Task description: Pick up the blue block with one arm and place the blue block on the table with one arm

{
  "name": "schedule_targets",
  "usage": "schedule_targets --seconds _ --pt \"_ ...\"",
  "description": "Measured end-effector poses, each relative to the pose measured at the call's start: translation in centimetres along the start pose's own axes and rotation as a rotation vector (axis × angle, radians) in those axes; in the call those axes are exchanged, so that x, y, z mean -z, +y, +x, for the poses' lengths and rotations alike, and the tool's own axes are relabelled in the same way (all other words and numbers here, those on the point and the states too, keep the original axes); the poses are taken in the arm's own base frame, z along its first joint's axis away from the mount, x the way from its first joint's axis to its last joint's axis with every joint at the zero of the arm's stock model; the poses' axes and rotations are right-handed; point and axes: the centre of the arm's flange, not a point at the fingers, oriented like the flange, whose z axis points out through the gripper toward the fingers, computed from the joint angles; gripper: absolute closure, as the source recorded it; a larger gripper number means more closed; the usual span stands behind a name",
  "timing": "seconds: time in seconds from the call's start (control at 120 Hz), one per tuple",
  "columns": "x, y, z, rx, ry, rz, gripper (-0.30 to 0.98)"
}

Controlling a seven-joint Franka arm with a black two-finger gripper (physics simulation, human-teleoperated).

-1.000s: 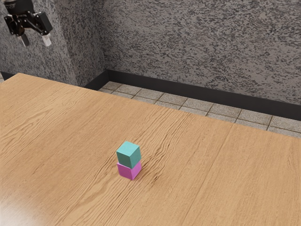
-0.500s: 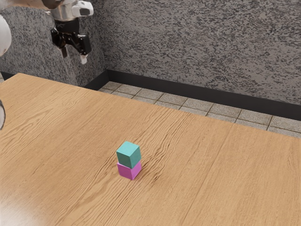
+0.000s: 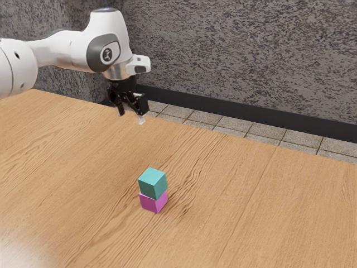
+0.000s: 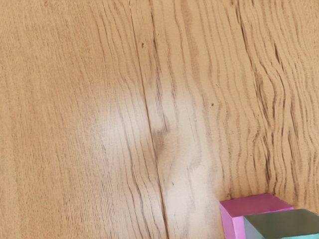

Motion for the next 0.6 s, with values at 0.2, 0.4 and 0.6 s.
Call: schedule_targets --seconds 0.2,0.4,0.6 --pt "-2.0 5.9 -0.5 -0.058 0.027 -0.008 0.02" --pt "-6.4 8.6 -6.2 -0.031 -0.031 -0.035 0.02" --pt "-8.6 10.5 -8.5 0.0 -0.02 -0.038 0.02"
